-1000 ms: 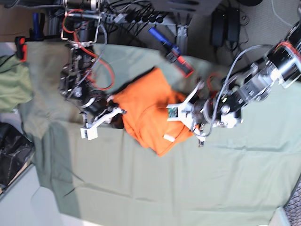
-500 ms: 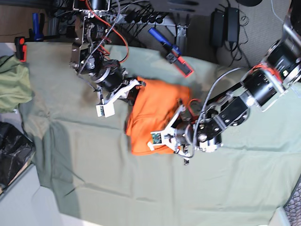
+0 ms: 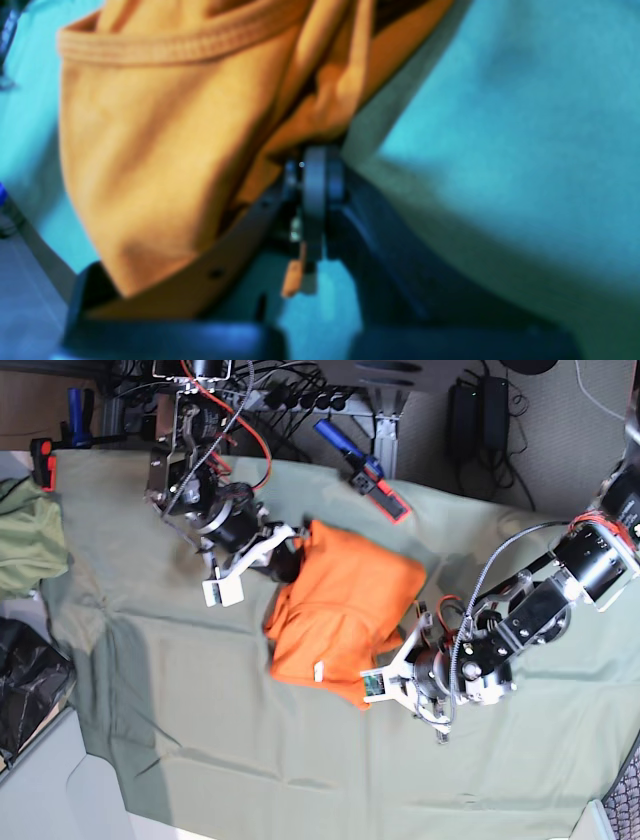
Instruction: Fold the T-shirt properly
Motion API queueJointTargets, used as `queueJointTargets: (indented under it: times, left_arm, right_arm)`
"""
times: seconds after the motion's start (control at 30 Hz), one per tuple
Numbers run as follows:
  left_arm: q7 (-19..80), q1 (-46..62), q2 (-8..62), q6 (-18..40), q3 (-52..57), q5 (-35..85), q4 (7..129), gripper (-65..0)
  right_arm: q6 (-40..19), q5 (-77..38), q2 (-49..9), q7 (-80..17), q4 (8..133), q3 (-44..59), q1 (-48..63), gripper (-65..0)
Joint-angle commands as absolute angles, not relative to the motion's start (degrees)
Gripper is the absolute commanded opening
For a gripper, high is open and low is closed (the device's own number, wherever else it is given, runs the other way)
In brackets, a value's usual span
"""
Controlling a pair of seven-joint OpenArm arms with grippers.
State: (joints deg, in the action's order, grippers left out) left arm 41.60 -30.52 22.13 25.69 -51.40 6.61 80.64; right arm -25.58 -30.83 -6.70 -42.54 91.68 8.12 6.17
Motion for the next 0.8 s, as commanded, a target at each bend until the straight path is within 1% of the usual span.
queueJointTargets:
  times: [0.0,0.17,0.3,0.4,0.5,0.7,0.77]
  left_arm:
    - [41.4,-32.3,23.2,24.5,-50.9,7.4,83.6,-65.0]
    - [44.4,-31.0,29.8,24.4,-50.6,11.3,93.6,-65.0]
    - [45.1,-25.6,36.3,24.4,-46.3,12.8,101.7,-65.0]
    - [46.7,-20.1,40.1,24.8,-39.1,16.1,106.5,-65.0]
    - [48.1,-13.8,42.7,26.9,-30.6,20.6,110.3,-65.0]
    - [52.6,1.2,44.8,33.0,-14.1,32.6,113.1,-65.0]
    - [53.5,6.9,44.9,34.0,-9.6,34.6,113.1,-65.0]
  right_arm:
    - [-32.6,-31.9,-7.4,-41.6,93.5,8.2,5.6,-65.0]
    - [-32.6,-32.7,-10.1,-43.7,97.3,8.3,6.8,-65.0]
    - [-32.6,-33.0,-12.5,-43.8,103.0,8.3,11.7,-65.0]
    - [-32.6,-33.0,-14.1,-44.0,107.2,8.5,16.6,-65.0]
    - [-32.6,-33.0,-15.5,-44.0,110.8,9.8,22.1,-65.0]
    - [-32.6,-33.0,-18.7,-44.0,117.7,14.8,34.5,-65.0]
    - [-32.6,-33.0,-20.3,-44.0,118.0,16.2,38.6,-65.0]
